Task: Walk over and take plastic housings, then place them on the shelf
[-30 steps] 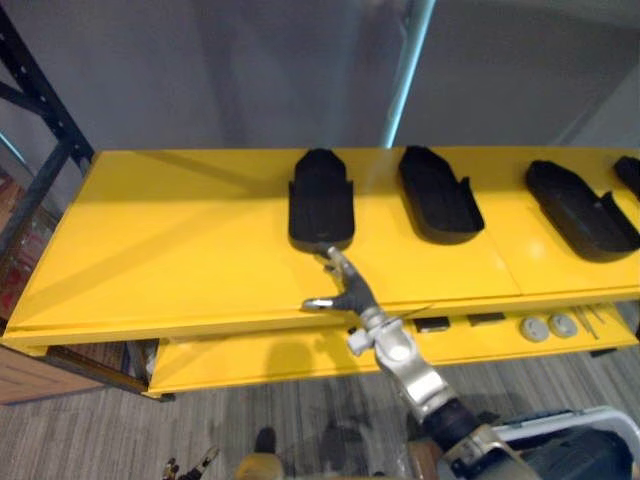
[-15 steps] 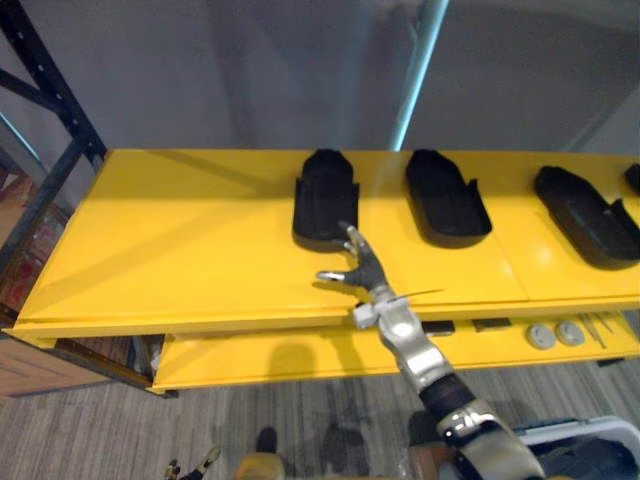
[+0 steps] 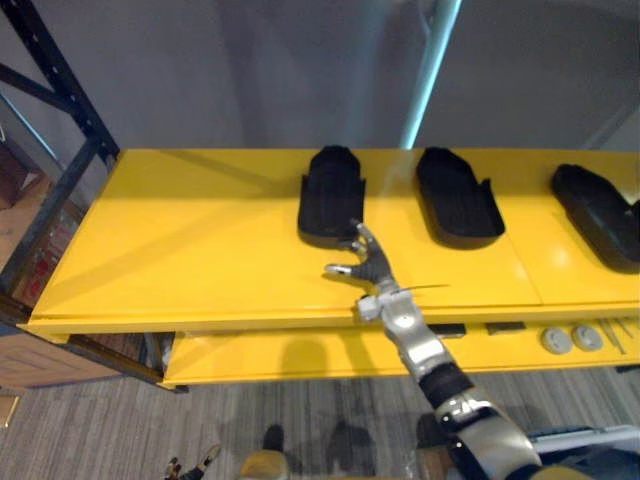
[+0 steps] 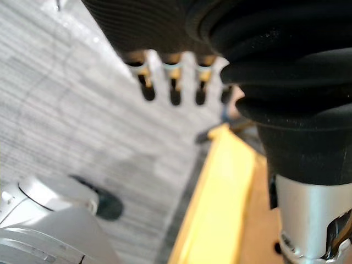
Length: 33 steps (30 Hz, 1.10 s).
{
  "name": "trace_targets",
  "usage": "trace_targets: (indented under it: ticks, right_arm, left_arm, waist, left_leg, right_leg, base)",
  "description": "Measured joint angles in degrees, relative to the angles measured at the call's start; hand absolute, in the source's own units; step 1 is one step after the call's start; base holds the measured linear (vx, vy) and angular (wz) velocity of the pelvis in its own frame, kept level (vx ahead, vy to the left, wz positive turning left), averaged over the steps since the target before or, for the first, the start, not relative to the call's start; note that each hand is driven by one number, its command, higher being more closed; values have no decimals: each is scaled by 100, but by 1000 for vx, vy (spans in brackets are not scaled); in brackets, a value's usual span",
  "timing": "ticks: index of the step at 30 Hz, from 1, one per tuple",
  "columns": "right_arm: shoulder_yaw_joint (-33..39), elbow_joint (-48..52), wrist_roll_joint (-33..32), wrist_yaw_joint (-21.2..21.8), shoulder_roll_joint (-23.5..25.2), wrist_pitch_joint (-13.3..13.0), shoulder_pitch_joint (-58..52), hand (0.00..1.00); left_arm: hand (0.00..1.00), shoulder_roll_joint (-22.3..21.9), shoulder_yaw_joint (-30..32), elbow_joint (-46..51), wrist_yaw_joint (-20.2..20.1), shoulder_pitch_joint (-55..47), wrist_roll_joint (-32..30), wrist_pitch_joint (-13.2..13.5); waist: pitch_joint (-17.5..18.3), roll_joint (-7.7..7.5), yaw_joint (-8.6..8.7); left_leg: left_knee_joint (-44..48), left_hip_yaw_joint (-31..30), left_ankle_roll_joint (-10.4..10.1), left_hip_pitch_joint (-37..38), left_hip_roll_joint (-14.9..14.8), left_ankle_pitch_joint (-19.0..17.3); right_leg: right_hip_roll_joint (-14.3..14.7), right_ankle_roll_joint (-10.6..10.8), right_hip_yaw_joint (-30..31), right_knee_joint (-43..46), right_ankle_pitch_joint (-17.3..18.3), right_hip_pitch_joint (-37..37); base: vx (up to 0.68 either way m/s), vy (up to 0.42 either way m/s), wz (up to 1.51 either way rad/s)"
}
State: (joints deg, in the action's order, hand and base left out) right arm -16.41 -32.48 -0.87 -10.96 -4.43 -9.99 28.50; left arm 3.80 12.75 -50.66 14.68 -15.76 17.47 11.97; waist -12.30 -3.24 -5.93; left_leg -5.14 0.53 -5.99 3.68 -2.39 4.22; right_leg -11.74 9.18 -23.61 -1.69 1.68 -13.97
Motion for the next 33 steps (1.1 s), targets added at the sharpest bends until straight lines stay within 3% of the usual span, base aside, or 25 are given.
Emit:
trace_targets:
  ticks: [15, 19, 21, 25, 33]
  right_arm:
    - [200, -40, 313, -291, 44, -48, 209, 0]
    - [-277, 1803, 513, -229, -100, -111, -21, 0]
    - [-549, 2522, 499, 13, -145, -146, -30, 0]
    - [-778, 2704, 341, 343, -146, -144, -29, 0]
    - [-1553, 2592, 343, 464, 96, -87, 473, 0]
  left_arm:
    - [0, 0, -4, -2, -12, 1, 3, -2]
    - [0, -50, -5, -3, -16, -4, 1, -4]
    - [0, -165, -4, -6, -90, -40, -6, -10]
    - [0, -160, 6, -10, -238, -43, -61, 18]
    - [0, -61, -78, -230, -268, -6, -286, 34]
  waist:
    - [-78, 118, 7]
    - [-67, 93, 39]
    - [-65, 91, 37]
    - [-37, 46, 31]
    - [-48, 68, 17]
  left_leg:
    - [0, 12, 2, 0, -15, 0]
    - [7, 85, -13, -175, -108, 19]
    - [20, 173, -19, -88, -159, 25]
    - [33, 184, -38, -69, -241, 37]
    - [35, 198, -64, -200, -347, 132]
  right_leg:
    - [-15, 28, 3, 3, -14, 5]
    - [19, 14, 92, 66, -25, 250]
    - [64, -3, 174, 138, -36, 260]
    - [104, -46, 185, 212, -46, 282]
    - [197, -210, 247, 446, 64, 560]
  base:
    - [-9, -1, 0]
    - [17, -9, -9]
    - [32, -28, -17]
    - [-25, -24, -4]
    - [-83, -23, -4]
